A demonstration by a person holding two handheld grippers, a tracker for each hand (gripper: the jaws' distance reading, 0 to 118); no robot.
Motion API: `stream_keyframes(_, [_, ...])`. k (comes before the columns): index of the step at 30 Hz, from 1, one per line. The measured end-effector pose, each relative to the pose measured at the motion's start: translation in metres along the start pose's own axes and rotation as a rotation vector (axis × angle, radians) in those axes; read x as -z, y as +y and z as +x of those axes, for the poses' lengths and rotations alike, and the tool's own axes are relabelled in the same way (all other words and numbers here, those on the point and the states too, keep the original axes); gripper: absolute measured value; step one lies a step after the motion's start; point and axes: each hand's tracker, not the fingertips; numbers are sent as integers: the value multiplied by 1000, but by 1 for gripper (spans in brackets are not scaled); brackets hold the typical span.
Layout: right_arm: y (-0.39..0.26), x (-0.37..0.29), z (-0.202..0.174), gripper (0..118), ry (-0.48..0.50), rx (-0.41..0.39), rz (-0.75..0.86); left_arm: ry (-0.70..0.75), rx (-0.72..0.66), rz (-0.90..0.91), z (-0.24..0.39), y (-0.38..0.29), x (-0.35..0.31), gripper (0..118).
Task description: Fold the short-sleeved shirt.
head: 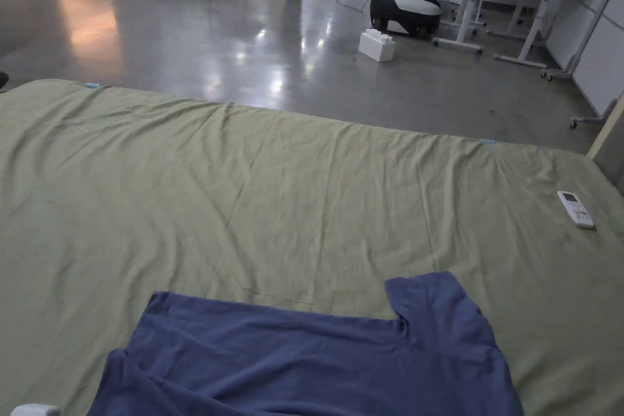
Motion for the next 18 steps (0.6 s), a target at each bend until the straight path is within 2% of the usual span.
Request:
stream_keyframes(1, [3, -6, -1, 42, -27, -5, 28, 3, 5, 1, 4, 4, -3, 8])
stream_keyframes(2, [6, -13, -2, 59, -38, -7, 59, 11, 12, 7, 7, 7, -6, 15])
stream_keyframes(3, [11, -22, -3, 69, -45, -4, 106, 26, 26, 27, 11, 10, -9, 21])
stream_keyframes(4, [16, -28, -4, 74, -55, -2, 158, 39, 40, 64, 16, 16, -14, 32])
stream_keyframes(6, [29, -44, -8, 74, -74, -4, 251, 38, 47, 125, 25, 28, -24, 55])
stream_keyframes(7, [38, -53, -11, 75, -83, -1, 309, 20, 31, 179, 31, 35, -30, 59])
stream_keyframes(11, [68, -80, -22, 80, -92, 22, 542, 1, 44, 371, 56, 63, -51, 59])
stream_keyframes(16, [99, -97, -39, 80, -102, 67, 727, 59, 100, 606, 96, 86, -74, 58])
stream_keyframes(17, [104, -101, -42, 80, -105, 57, 779, 72, 107, 641, 102, 89, -78, 55])
stream_keyframes(18, [106, -99, -45, 80, -86, 99, 767, 73, 108, 664, 108, 91, -80, 50])
